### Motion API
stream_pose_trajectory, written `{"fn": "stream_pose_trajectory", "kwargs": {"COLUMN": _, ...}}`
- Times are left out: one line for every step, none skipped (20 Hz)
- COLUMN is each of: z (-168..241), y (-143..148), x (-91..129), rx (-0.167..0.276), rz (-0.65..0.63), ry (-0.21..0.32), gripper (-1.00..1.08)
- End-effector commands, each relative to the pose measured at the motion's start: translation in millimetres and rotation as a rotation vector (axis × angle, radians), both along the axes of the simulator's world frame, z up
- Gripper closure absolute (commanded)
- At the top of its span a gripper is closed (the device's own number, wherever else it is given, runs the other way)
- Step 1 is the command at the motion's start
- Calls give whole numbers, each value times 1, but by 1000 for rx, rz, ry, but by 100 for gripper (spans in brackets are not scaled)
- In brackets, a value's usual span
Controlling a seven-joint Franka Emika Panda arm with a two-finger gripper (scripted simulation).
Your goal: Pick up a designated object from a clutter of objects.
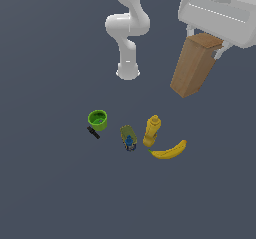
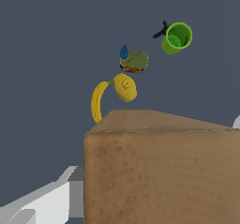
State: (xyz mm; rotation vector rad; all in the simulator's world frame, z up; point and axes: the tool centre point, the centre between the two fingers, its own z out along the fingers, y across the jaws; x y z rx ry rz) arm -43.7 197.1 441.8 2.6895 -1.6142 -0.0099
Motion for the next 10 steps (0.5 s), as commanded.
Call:
{"fn": "stream_pose_trajectory", "kwargs": {"z": 20, "y": -1, "x": 6, "rx": 1, "rz": 0, "ry": -8, "gripper": 108}}
{"fn": "stream_pose_trajectory", "kwargs": {"z": 25, "y": -2, "x": 8, "rx": 1, "rz": 0, "ry": -8, "gripper": 108}}
{"fn": "stream_pose_trajectory", "kwargs": {"z": 29, "y": -2, "x": 9, "rx": 1, "rz": 0, "ry": -8, "gripper": 108}}
{"fn": "stream_pose_trajectory", "kwargs": {"z": 34, "y": -3, "x": 11, "rx": 1, "rz": 0, "ry": -8, "gripper": 108}}
{"fn": "stream_pose_trajectory", "kwargs": {"z": 37, "y": -3, "x": 13, "rx": 1, "rz": 0, "ry": -8, "gripper": 108}}
{"fn": "stream_pose_trajectory", "kwargs": {"z": 41, "y": -3, "x": 14, "rx": 1, "rz": 0, "ry": -8, "gripper": 108}}
{"fn": "stream_pose_trajectory", "kwargs": {"z": 44, "y": -4, "x": 15, "rx": 1, "rz": 0, "ry": -8, "gripper": 108}}
{"fn": "stream_pose_trajectory", "kwargs": {"z": 47, "y": -4, "x": 16, "rx": 1, "rz": 0, "ry": -8, "gripper": 108}}
{"fn": "stream_pose_trajectory", "kwargs": {"z": 49, "y": -4, "x": 17, "rx": 1, "rz": 0, "ry": -8, "gripper": 108}}
{"fn": "stream_pose_trajectory", "kwargs": {"z": 51, "y": -4, "x": 18, "rx": 1, "rz": 0, "ry": -8, "gripper": 108}}
